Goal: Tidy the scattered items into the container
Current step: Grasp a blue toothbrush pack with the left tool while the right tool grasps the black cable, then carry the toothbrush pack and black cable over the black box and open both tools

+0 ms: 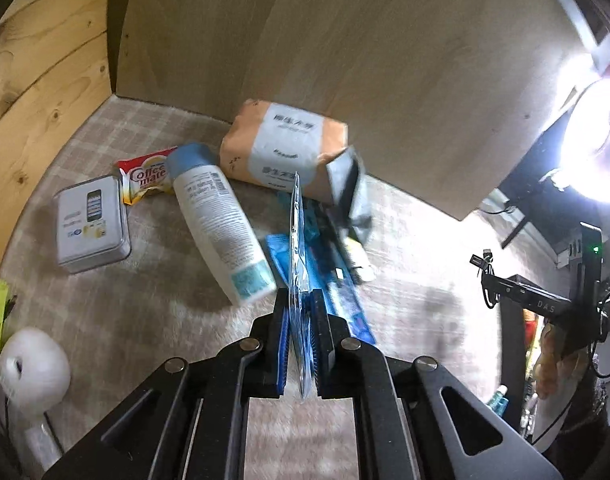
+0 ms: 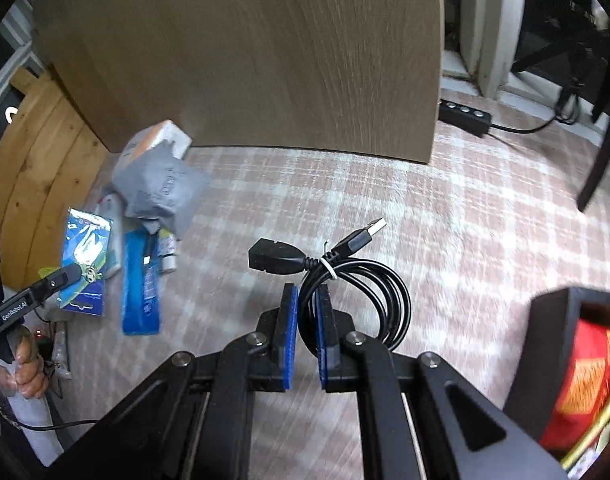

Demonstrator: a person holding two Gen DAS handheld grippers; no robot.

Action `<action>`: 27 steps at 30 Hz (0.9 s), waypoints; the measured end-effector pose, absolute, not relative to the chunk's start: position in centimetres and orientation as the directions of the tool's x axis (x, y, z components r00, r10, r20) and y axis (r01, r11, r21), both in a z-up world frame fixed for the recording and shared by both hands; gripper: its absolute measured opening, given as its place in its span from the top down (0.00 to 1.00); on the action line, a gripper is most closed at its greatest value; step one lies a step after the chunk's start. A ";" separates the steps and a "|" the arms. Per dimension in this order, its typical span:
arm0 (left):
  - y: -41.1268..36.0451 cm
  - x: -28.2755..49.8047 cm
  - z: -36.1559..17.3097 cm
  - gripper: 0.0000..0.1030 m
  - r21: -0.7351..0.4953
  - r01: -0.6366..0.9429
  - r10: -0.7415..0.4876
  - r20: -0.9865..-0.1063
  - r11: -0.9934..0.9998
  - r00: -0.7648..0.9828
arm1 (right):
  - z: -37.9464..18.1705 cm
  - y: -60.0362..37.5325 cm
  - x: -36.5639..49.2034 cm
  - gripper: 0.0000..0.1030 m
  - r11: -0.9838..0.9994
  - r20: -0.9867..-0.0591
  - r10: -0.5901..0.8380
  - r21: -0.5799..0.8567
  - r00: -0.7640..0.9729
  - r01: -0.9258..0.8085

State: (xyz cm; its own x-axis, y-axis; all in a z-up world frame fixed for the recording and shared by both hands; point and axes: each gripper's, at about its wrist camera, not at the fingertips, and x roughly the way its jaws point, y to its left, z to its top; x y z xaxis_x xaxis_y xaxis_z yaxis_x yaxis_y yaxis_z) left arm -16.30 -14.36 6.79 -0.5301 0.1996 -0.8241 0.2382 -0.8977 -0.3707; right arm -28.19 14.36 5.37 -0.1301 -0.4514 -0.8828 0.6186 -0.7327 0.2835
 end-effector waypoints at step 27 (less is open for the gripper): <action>17.7 -13.3 14.7 0.92 -0.473 -0.386 0.601 -0.717 -0.792 -0.353 | 14.6 44.1 -21.2 0.92 -0.951 -0.860 -0.286 0.199 -0.424 0.238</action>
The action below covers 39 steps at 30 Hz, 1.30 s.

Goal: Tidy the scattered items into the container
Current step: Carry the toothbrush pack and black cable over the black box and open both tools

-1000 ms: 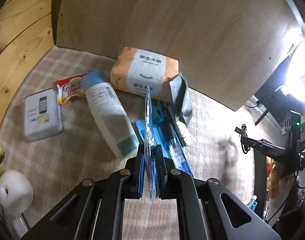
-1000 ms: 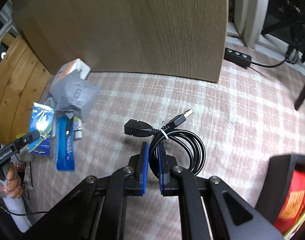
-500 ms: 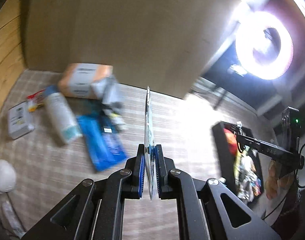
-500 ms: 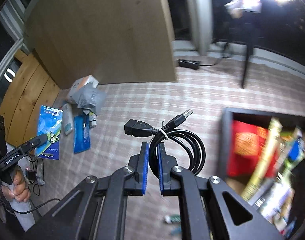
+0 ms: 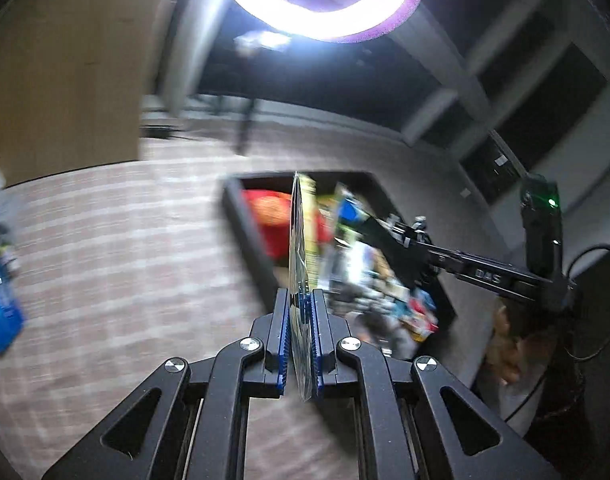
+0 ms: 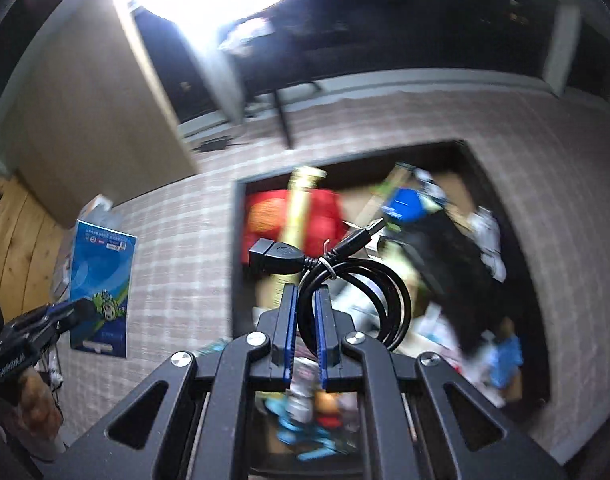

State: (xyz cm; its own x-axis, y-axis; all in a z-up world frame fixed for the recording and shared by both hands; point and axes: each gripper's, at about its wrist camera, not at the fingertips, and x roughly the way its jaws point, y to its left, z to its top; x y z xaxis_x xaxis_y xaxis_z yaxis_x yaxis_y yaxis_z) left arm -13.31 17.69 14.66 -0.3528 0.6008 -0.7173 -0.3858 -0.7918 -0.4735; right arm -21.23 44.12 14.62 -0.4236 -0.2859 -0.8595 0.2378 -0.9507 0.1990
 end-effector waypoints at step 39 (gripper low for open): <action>16.2 -14.0 9.8 0.62 -0.227 -0.452 0.412 -0.835 -0.863 -0.366 | 13.1 41.1 -14.0 0.65 -0.899 -0.855 -0.385 0.263 -0.349 0.349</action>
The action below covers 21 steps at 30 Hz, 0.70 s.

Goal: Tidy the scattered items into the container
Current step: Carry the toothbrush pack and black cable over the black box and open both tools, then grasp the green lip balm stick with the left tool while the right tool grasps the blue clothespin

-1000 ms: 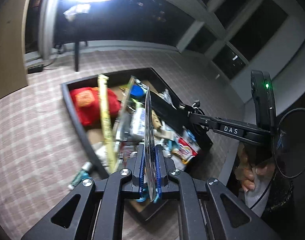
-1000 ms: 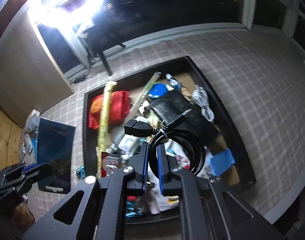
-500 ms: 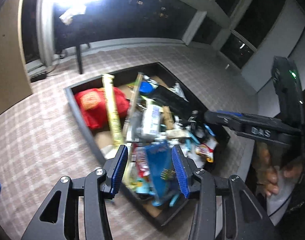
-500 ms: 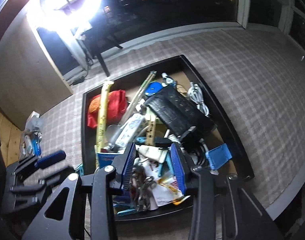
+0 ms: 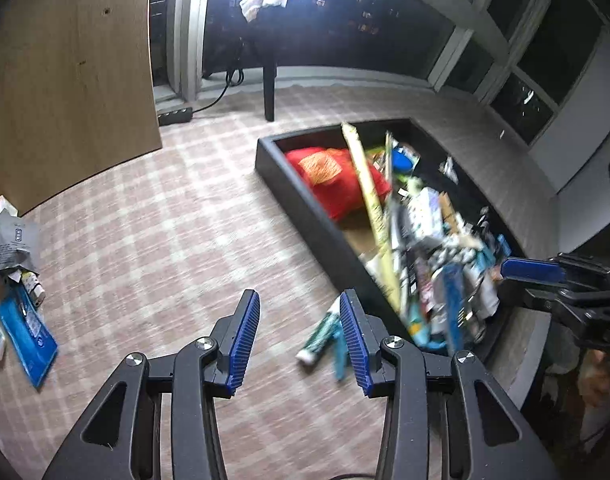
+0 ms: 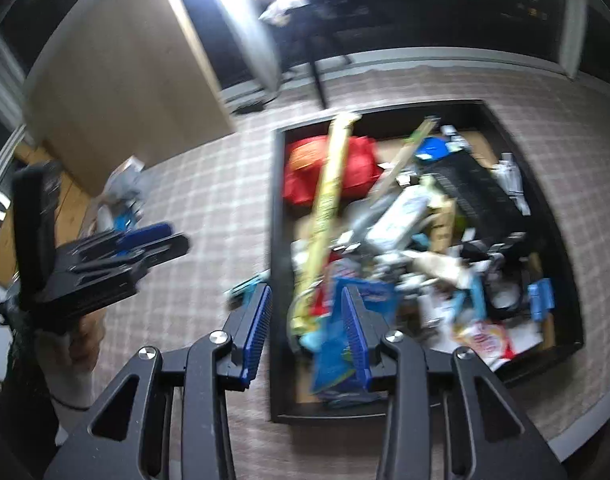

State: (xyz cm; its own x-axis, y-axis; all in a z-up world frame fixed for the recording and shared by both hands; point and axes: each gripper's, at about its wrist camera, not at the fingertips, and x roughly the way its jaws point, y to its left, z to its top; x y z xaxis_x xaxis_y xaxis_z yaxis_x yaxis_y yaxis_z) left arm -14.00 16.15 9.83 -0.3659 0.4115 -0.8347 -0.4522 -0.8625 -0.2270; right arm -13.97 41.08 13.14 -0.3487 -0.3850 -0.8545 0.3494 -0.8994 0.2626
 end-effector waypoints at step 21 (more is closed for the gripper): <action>18.4 -13.4 3.6 0.69 -0.178 -0.796 0.441 -0.889 -0.578 -0.122 | 5.3 31.1 -11.0 0.73 -0.905 -0.920 -0.317 0.221 -0.232 0.363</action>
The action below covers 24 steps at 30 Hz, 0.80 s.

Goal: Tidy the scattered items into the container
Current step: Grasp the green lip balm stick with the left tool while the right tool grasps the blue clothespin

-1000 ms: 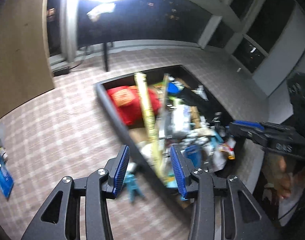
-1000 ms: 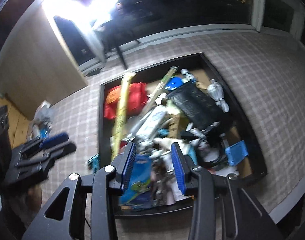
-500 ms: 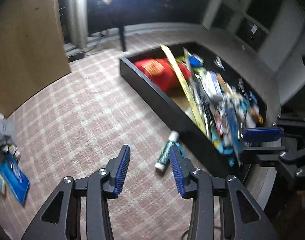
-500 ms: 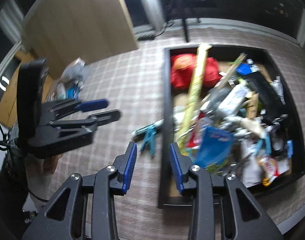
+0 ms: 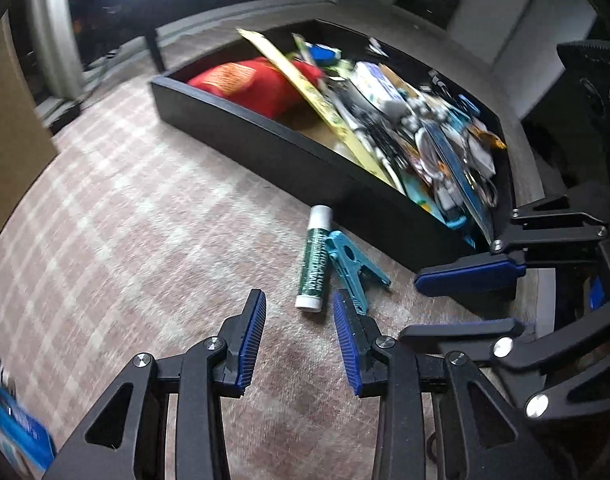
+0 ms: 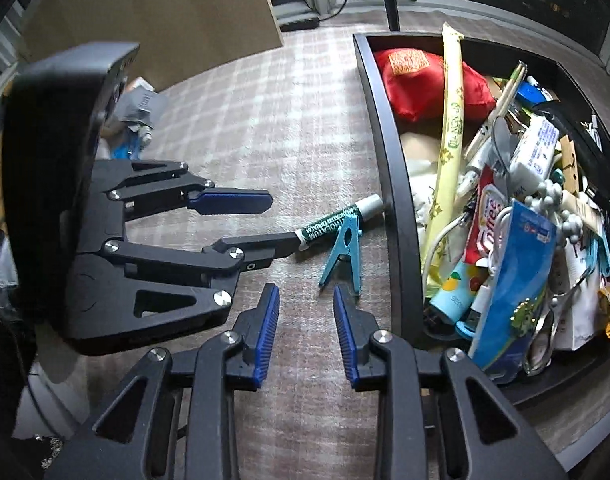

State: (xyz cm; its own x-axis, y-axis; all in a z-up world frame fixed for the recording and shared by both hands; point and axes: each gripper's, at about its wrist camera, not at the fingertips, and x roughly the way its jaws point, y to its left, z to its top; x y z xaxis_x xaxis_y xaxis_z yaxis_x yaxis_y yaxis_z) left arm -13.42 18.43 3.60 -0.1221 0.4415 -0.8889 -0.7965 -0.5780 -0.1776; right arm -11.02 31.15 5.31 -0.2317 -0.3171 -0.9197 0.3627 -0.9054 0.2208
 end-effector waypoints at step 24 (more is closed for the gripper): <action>21.2 -15.9 2.5 0.85 -0.147 -0.870 0.429 -0.900 -0.470 -0.080 | 2.4 30.5 -13.6 0.74 -0.968 -0.945 -0.178 0.118 -0.275 0.223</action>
